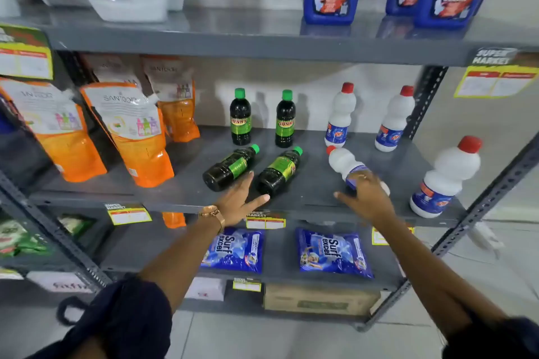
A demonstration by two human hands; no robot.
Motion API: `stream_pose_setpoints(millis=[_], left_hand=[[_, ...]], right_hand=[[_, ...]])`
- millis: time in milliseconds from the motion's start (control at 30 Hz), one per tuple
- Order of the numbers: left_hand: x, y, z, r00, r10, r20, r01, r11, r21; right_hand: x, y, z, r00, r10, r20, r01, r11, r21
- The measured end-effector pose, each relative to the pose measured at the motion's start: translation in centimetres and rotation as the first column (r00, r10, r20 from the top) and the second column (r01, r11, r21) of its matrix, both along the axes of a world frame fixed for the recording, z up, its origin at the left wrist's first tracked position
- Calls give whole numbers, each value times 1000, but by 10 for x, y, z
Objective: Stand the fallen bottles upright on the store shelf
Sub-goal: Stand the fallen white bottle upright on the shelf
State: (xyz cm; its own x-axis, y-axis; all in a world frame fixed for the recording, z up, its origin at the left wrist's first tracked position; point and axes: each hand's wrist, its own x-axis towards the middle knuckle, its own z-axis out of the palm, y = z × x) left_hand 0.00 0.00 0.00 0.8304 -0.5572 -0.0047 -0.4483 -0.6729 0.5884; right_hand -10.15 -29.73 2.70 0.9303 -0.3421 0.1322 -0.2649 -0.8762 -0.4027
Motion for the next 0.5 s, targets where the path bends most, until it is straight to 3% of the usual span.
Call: stream_pose_setpoints(millis=[100, 133, 267, 400, 500], left_hand=[[14, -6, -9, 999, 28, -42, -29, 999, -22], [16, -9, -9, 998, 42, -55, -45, 998, -44], [23, -24, -19, 996, 58, -66, -68, 986, -154], [30, -37, -26, 989, 96, -109, -122, 957, -264], [29, -42, -28, 987, 144, -74, -160, 933, -322]], right_hand=[[25, -27, 5, 974, -185, -127, 155, 965, -212], [32, -36, 10, 953, -236, -189, 195, 957, -216], [55, -62, 9, 905, -235, -355, 243, 970, -22], [60, -58, -1, 924, -243, -297, 294, 946, 139], [61, -49, -12, 928, -352, -117, 370, 905, 212]])
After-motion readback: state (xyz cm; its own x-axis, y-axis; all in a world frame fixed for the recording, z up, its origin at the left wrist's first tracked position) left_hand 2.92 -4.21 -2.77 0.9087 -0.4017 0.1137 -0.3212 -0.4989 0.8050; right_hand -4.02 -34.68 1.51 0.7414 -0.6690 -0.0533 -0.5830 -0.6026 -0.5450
